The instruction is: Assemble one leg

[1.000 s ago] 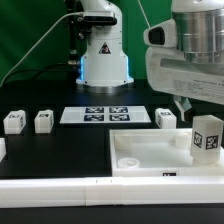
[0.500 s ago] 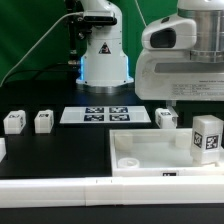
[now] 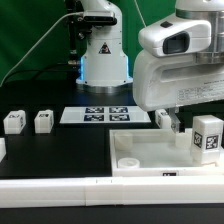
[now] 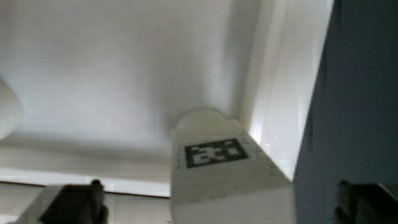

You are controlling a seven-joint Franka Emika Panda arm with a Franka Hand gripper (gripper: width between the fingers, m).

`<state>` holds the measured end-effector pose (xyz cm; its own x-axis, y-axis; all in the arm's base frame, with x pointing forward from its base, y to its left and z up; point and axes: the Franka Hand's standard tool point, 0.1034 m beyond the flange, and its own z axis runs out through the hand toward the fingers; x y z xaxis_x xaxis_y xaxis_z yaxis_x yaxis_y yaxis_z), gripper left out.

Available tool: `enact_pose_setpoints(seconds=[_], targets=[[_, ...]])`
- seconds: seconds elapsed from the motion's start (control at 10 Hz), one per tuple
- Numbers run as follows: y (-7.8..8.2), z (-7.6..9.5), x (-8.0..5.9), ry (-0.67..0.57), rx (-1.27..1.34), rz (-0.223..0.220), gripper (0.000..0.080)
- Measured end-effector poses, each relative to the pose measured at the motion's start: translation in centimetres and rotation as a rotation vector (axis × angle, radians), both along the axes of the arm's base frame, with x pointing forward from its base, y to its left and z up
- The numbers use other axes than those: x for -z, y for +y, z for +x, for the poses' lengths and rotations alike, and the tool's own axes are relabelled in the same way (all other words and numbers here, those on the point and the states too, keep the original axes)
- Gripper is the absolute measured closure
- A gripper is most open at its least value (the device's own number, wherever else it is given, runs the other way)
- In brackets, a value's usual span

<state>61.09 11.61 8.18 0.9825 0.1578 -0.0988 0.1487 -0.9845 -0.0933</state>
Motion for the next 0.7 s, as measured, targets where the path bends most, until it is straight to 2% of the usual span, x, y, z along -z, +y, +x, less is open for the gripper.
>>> enact_pose_setpoints(seconds=[0.2,0.4,0.7], targets=[[0.0,0.0,0.0,0.0,0.0,0.0,0.0177],[-0.01,0.0,0.0,0.0,0.0,0.0,0.0509],[0.0,0.0,0.0,0.003,0.039,-0.004,0.0509]])
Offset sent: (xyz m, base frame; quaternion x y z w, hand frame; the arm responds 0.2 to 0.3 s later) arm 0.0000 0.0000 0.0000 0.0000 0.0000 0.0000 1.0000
